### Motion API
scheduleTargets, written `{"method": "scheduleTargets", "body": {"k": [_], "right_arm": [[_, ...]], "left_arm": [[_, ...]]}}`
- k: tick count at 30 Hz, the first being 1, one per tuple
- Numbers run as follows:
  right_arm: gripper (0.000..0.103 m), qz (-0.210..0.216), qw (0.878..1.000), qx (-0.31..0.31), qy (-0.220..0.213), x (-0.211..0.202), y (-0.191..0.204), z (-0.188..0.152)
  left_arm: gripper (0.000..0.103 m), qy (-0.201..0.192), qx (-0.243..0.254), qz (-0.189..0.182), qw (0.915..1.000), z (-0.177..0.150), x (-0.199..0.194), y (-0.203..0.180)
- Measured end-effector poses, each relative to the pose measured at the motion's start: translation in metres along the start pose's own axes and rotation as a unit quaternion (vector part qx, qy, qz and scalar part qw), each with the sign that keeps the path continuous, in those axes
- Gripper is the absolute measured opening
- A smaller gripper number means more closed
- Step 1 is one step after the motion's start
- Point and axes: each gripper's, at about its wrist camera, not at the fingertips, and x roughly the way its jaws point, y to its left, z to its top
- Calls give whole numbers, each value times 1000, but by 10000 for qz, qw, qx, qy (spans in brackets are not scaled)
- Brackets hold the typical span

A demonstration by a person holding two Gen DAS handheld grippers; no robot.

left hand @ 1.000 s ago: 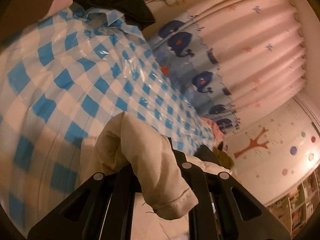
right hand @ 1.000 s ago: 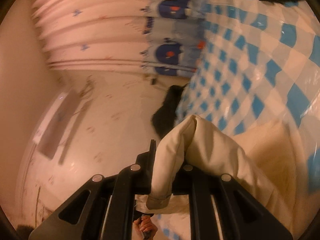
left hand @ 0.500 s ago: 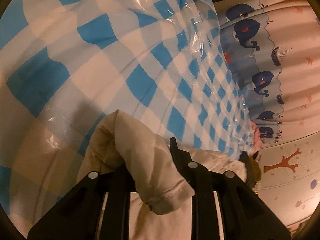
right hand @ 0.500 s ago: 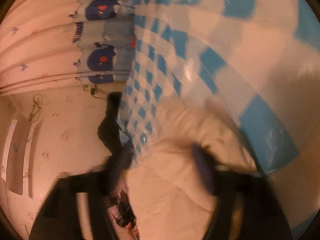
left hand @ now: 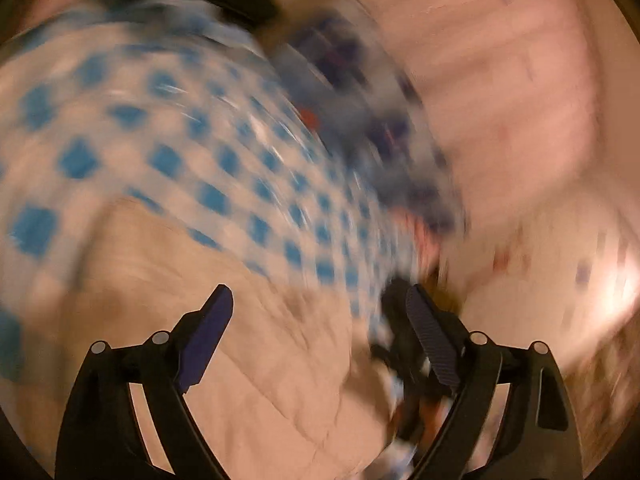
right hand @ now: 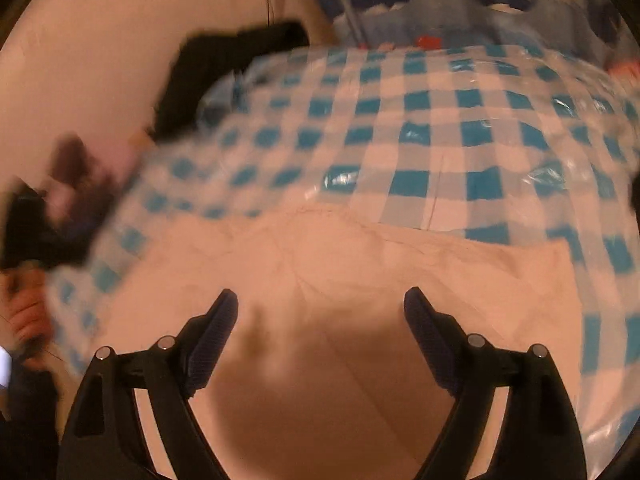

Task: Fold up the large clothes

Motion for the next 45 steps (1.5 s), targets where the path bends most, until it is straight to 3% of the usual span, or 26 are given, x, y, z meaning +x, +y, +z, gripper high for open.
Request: {"method": "scheduleTargets", "body": {"k": [2,4,6,8,11,13,14,16,18,20,24,26,31,34,37,40,42,45], "right_arm": [[82,-398,9987,-118,285,34,6,6],[82,-962,9928,-155,694,77,2,10],[84,-1199,9869,11,1075,116,-13,10],[88,-1212,9853,190,1189,136,-27,13],[91,-1194,9840,305,1290,150,-36,22],[91,-872,9865,456,1307,139,-42,25],[91,-602,9895,657,1142,118,-46,26],[91,-482,9942,697,661,74,-50,26],[92,-875,9946,491,277,27,-57,20],[92,-1349,9899,422,144,7,-71,13],[97,-1785,9780,845,663,45,-132,-21],[97,-1551,9799,1120,566,56,-149,-33],[97,-1712,9780,956,717,42,-142,-29],[97,-1688,9836,641,-6,-14,-103,-25],[97,-1539,9874,54,-374,-41,-53,-41],[98,-1562,9874,-264,-25,-1,-41,-76],[98,-1434,9890,-183,-320,9,-46,-90],[97,-1484,9887,-204,-59,9,-43,-80]], "left_arm": [[84,465,750,296,9957,-18,46,-26],[84,603,1090,828,9887,-28,83,-26],[84,727,708,1254,9869,-28,120,7],[82,739,333,1509,9852,-28,135,39],[81,700,143,1588,9847,-28,137,50],[81,553,199,1810,9817,-29,125,42],[81,404,188,1818,9823,-30,113,35],[81,171,246,1633,9861,-30,91,22],[85,-110,401,1706,9845,-31,79,8],[86,-105,537,1834,9815,-32,86,4],[86,375,402,2182,9744,-42,127,47],[86,335,548,2241,9724,-46,132,45],[86,47,603,2399,9689,-49,110,30],[86,-449,636,2365,9685,-51,68,13],[86,-781,863,2756,9542,-53,42,12],[86,-596,447,2978,9517,-52,40,51],[86,-245,40,2688,9629,-56,48,86],[86,-304,183,2778,9600,-58,36,81]]}}
